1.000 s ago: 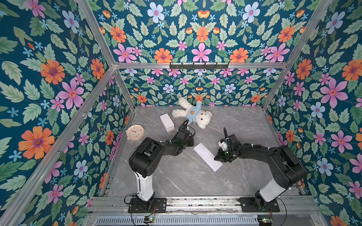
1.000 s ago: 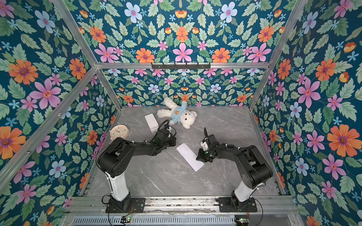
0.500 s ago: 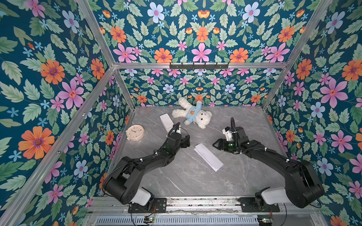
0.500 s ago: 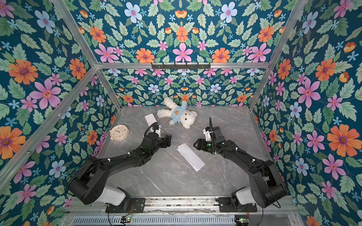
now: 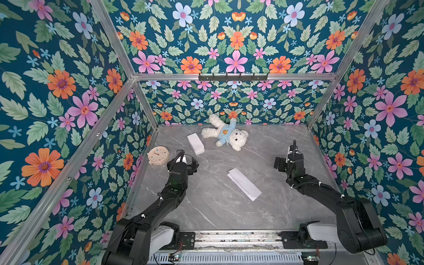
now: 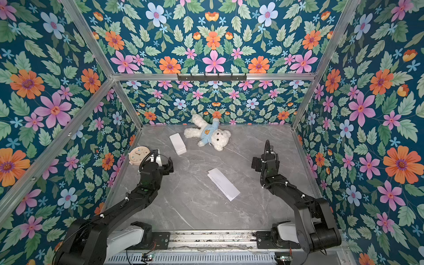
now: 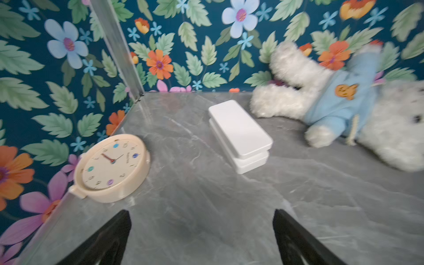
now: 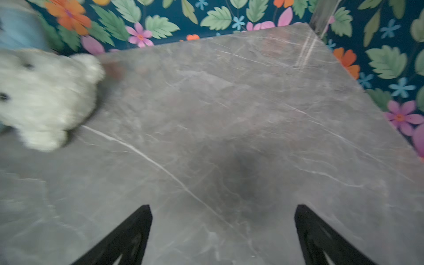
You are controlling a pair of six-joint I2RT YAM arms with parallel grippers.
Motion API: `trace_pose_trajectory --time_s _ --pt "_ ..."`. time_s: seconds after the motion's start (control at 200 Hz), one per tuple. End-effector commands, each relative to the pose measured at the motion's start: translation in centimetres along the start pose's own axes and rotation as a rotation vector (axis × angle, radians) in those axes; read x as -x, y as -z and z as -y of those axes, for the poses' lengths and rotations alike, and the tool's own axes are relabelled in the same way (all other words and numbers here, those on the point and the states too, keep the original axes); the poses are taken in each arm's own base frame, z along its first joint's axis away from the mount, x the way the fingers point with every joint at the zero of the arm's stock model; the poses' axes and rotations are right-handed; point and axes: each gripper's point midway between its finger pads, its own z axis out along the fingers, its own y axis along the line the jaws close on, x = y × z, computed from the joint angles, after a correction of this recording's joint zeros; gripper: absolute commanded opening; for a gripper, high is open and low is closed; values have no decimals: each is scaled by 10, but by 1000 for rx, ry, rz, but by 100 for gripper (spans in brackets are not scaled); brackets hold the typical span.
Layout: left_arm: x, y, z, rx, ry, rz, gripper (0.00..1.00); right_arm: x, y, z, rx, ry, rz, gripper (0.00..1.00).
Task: Fold the rectangular paper in half along the long edge
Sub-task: Reset both arms
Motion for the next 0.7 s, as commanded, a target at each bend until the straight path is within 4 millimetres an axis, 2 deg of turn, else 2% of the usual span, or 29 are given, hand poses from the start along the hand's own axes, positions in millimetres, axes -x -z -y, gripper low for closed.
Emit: trace_pose_trajectory --time_s 0.0,0.19,0.305,0.57,0.695 --pt "-7 -3 -23 57 -35 22 99 40 3 31 -125 13 161 99" --pt "-24 -11 -36 45 -19 71 99 20 5 51 -150 -7 174 99" --pt "-28 -23 -37 21 11 62 99 9 -1 48 -72 -31 183 99" --pt "-15 -50 -39 -46 91 119 99 -12 -11 35 33 -5 227 99" --pt "-27 -65 -35 -49 78 88 100 -14 -12 35 41 -6 213 99"
